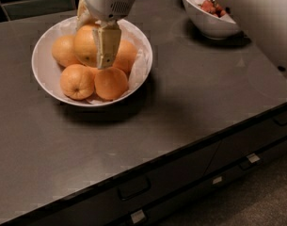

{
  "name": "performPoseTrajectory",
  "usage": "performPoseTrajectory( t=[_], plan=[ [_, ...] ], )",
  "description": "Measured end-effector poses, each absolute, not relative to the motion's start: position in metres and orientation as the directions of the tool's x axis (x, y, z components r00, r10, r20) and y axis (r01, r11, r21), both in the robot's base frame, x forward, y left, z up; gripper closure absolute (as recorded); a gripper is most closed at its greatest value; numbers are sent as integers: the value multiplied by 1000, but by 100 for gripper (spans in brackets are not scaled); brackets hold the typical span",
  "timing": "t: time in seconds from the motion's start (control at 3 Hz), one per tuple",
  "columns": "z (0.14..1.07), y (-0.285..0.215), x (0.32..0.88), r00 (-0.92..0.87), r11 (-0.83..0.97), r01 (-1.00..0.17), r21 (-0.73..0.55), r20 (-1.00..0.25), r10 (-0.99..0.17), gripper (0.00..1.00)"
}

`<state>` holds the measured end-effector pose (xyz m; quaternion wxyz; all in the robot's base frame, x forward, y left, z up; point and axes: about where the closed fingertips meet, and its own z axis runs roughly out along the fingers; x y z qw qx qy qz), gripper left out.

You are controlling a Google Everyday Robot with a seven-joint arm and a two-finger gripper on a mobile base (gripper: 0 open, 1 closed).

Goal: Pick orange from white bowl

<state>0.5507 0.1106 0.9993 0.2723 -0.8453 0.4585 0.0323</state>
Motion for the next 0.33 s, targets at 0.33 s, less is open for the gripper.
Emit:
performPoseTrajectory(
  t=[0.33],
  plan=[
    [1001,110,551,576,-426,-792,-438,-304,-759,100]
  ],
)
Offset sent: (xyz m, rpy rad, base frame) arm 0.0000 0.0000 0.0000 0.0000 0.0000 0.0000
